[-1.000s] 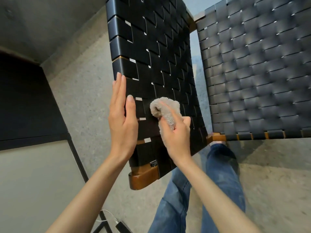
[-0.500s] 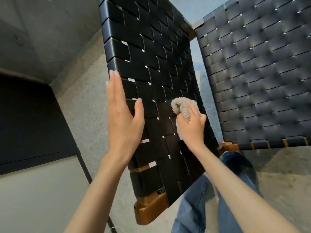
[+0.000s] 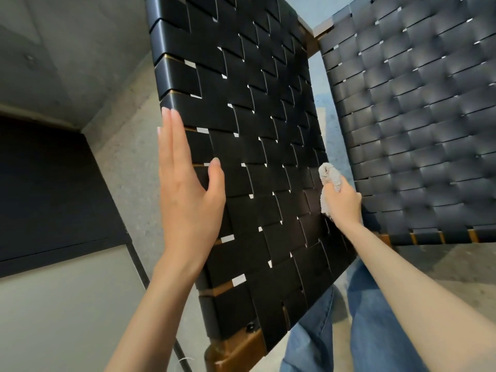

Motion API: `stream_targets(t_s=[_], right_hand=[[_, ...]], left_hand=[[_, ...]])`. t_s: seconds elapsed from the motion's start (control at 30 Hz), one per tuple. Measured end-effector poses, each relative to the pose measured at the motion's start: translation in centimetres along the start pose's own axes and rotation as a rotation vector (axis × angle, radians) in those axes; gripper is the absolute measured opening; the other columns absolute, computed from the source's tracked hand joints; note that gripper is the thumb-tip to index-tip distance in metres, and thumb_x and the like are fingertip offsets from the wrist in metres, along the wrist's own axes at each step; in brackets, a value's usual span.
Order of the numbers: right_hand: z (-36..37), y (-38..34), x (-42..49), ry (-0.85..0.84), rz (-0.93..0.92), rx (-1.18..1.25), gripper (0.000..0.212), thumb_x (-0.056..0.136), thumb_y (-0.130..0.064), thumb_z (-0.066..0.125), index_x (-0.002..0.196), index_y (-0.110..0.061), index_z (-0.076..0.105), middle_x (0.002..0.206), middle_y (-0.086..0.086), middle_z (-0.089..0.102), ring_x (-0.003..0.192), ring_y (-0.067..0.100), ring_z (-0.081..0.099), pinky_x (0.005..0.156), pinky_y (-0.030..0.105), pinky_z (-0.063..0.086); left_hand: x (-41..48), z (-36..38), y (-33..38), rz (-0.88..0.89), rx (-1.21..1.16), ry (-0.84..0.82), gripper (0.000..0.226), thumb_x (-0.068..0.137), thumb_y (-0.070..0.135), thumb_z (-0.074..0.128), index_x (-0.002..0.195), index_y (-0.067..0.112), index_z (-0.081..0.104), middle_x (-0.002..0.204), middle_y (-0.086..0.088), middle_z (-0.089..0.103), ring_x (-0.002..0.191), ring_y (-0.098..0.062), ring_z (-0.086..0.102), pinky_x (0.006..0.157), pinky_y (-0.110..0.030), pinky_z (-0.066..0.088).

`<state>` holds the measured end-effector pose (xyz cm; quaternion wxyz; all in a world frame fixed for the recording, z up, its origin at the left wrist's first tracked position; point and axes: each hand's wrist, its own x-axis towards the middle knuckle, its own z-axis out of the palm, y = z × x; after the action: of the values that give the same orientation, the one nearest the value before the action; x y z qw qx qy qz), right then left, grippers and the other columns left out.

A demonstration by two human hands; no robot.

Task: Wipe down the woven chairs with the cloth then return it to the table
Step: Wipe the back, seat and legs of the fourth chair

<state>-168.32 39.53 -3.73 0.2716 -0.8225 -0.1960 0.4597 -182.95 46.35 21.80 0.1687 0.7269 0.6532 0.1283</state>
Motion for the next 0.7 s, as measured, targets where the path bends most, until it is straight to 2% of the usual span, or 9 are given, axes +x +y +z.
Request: stream_targets(t_s=[0.07,0.17,0.27,0.33,0.4,0.47,0.57,0.63,0.7], right_hand=[[-0.2,-1.3,-2.6,-0.027,-0.111,0.06,0.024,0.099,-0.026,0.045,0.115,-0.016,0.059,0.098,0.002,0.058,0.104,0.024,0.052,0.088,0.042,0.048],[-0.6,-4.8,-7.5,-0.036,-0.308,0.141,0.03,0.096,-0.019,0.049,0.124,-0.023,0.057,0.1,-0.004,0.055,0.091,0.01,0.048,0.074,0.019,0.044],[-1.1,-9.9,-12.0,-0.111,-0.517,0.261,0.045,0.092,-0.018,0.051,0.132,-0.039,0.045,0.119,-0.007,0.058,0.093,0.007,0.045,0.076,0.008,0.041],[-0.9,-13.4,-14.1,-0.136,-0.648,0.3,0.048,0.088,-0.023,0.049,0.13,-0.045,0.039,0.134,-0.008,0.054,0.098,0.014,0.046,0.082,0.016,0.044],[-0.4,-16.5,-15.3,-0.137,-0.712,0.316,0.046,0.087,-0.03,0.045,0.129,-0.047,0.039,0.142,-0.008,0.048,0.099,0.019,0.044,0.083,0.024,0.047],[0.1,-18.4,-15.3,-0.105,-0.741,0.335,0.045,0.085,-0.034,0.044,0.127,-0.05,0.039,0.144,-0.008,0.046,0.099,0.02,0.041,0.084,0.03,0.048],[0.7,-18.3,-13.5,-0.014,-0.746,0.335,0.05,0.084,-0.026,0.055,0.126,-0.048,0.038,0.137,-0.003,0.052,0.099,0.021,0.041,0.079,0.042,0.052],[1.1,-16.7,-11.6,0.019,-0.692,0.346,0.05,0.083,-0.024,0.056,0.125,-0.046,0.038,0.132,0.0,0.056,0.1,0.023,0.042,0.08,0.043,0.052],[1.4,-14.6,-9.3,0.01,-0.58,0.345,0.045,0.082,-0.029,0.052,0.123,-0.046,0.043,0.13,-0.002,0.056,0.104,0.02,0.041,0.084,0.035,0.049]], left_hand=[[0.1,-0.1,0.1,-0.009,-0.022,0.004,0.069,0.098,0.012,0.048,0.152,0.016,0.006,0.16,0.007,0.002,0.145,-0.004,-0.001,0.115,-0.011,0.003],[0.2,-0.2,0.1,-0.048,-0.138,0.021,0.062,0.099,0.012,0.043,0.151,0.019,0.011,0.159,0.009,0.009,0.144,-0.001,0.003,0.116,-0.015,0.006],[0.3,-1.0,-0.2,-0.179,-0.449,0.047,0.051,0.101,0.011,0.04,0.148,0.022,0.027,0.153,0.014,0.028,0.139,0.005,0.022,0.116,-0.021,0.021],[0.5,-1.6,-0.5,-0.236,-0.565,0.069,0.045,0.101,0.011,0.038,0.145,0.02,0.035,0.147,0.016,0.037,0.133,0.008,0.032,0.111,-0.017,0.029],[0.9,-2.0,-0.8,-0.255,-0.605,0.075,0.042,0.102,0.01,0.036,0.144,0.017,0.038,0.145,0.014,0.04,0.132,0.007,0.036,0.109,-0.016,0.031],[1.5,-2.2,-0.9,-0.264,-0.611,0.078,0.043,0.102,0.01,0.036,0.144,0.017,0.036,0.148,0.01,0.038,0.133,0.005,0.034,0.11,-0.016,0.03],[2.6,-2.0,-0.8,-0.268,-0.502,0.075,0.045,0.103,0.015,0.035,0.147,0.02,0.03,0.152,0.01,0.03,0.137,0.006,0.026,0.112,-0.013,0.023],[3.5,-1.6,-0.6,-0.253,-0.372,0.052,0.046,0.104,0.019,0.031,0.149,0.021,0.023,0.156,0.011,0.022,0.139,0.006,0.017,0.11,-0.007,0.014],[4.2,-1.2,-0.4,-0.193,-0.273,0.029,0.047,0.105,0.022,0.027,0.151,0.021,0.016,0.158,0.01,0.014,0.141,0.005,0.009,0.108,-0.004,0.008]])
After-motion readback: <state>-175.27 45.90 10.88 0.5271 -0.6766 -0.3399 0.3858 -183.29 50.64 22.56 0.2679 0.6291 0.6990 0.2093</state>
